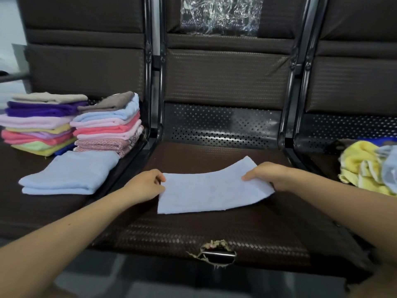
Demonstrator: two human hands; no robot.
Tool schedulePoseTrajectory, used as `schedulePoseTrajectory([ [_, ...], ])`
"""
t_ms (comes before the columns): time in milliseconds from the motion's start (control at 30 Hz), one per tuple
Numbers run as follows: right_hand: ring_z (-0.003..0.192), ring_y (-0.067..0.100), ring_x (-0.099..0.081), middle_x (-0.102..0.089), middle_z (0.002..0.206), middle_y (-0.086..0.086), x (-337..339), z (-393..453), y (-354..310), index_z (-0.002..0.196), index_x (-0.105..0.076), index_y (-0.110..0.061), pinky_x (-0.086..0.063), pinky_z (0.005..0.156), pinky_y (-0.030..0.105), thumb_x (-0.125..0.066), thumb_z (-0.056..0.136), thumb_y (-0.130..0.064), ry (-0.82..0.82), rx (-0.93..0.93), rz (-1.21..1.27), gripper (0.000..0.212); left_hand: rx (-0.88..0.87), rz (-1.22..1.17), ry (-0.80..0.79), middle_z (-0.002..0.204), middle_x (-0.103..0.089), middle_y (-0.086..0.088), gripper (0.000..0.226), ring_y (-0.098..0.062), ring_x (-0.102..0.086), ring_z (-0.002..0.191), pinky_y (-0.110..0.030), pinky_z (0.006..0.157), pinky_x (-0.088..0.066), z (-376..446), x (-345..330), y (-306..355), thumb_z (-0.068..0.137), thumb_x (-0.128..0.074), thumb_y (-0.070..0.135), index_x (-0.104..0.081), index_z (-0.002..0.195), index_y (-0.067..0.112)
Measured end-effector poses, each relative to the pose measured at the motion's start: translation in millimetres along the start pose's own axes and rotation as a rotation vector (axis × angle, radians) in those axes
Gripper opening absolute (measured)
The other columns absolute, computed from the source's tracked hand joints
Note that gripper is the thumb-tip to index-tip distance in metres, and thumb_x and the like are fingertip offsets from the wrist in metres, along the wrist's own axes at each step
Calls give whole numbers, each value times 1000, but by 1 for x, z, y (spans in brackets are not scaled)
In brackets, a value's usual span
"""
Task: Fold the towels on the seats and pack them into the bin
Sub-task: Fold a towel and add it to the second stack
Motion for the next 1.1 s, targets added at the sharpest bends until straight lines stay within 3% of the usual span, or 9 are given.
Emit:
schedulePoseTrajectory([
  [167,80,17,-60,-62,93,7,-7,-27,-29,102,-56,-9,-51,66,29,-65,88,-7,78,31,397,16,50,-247,34,91,-59,3,18,-14,-58,85,-26,78,-43,-6,5,-5,89,-63,22,-61,107,22],
  [300,85,21,-59,-60,102,13,-48,-37,-70,113,-54,-4,-50,55,28,-64,88,-9,40,129,333,27,132,-445,73,97,-63,-1,16,-14,-58,80,-24,68,-44,-8,10,-11,95,-54,20,-62,108,18],
  [400,76,20,-58,-56,94,12,-94,-42,-92,107,-54,-4,-47,42,23,-65,88,-12,-45,169,235,23,150,-472,93,97,-64,-1,19,-15,-60,79,-28,75,-46,-11,14,-12,98,-48,24,-61,109,18],
  [567,68,23,-64,-62,87,14,-155,-45,-95,112,-50,-3,-57,61,30,-57,95,-19,-302,135,143,24,133,-323,95,104,-67,-8,15,-20,-58,82,-36,86,-50,-21,16,-9,97,-46,27,-60,92,22],
  [667,65,19,-62,-64,88,9,-143,-36,-97,113,-54,-5,-54,57,27,-54,96,-20,-153,199,-56,23,169,-305,43,105,-65,-12,19,-23,-61,82,-37,81,-55,-23,12,-6,98,-46,25,-60,100,12],
  [767,69,23,-65,-70,91,14,-110,-26,-99,96,-63,-7,-53,62,31,-54,94,-24,76,354,-414,20,250,-427,-11,107,-63,-11,17,-21,-64,81,-35,80,-57,-22,6,-3,98,-48,21,-60,99,9],
  [833,71,24,-65,-69,89,13,-93,-23,-88,94,-65,-7,-55,63,32,-55,93,-35,109,312,-544,30,316,-540,-72,107,-63,-13,21,-19,-64,77,-31,69,-56,-22,-1,0,97,-50,19,-59,109,5],
  [933,70,17,-60,-60,83,6,-92,-22,-57,89,-56,-8,-53,57,28,-63,88,-47,-56,92,-505,40,378,-660,-172,99,-63,-14,31,-23,-64,73,-29,61,-56,-24,-12,7,97,-52,17,-52,121,-2],
  [1100,79,16,-59,-59,95,5,-98,-20,-35,105,-58,-6,-51,54,27,-75,82,-26,-177,-24,-254,34,365,-605,-233,83,-66,-11,27,-19,-59,58,-24,48,-51,-23,-17,13,93,-53,16,-58,112,-2],
])
Point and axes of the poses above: each hand's wrist, its own z-axis towards the middle knuckle, its own x-axis out of the back of the hand, y = z × x, the point moved 7 cm from there along z, towards the middle knuckle
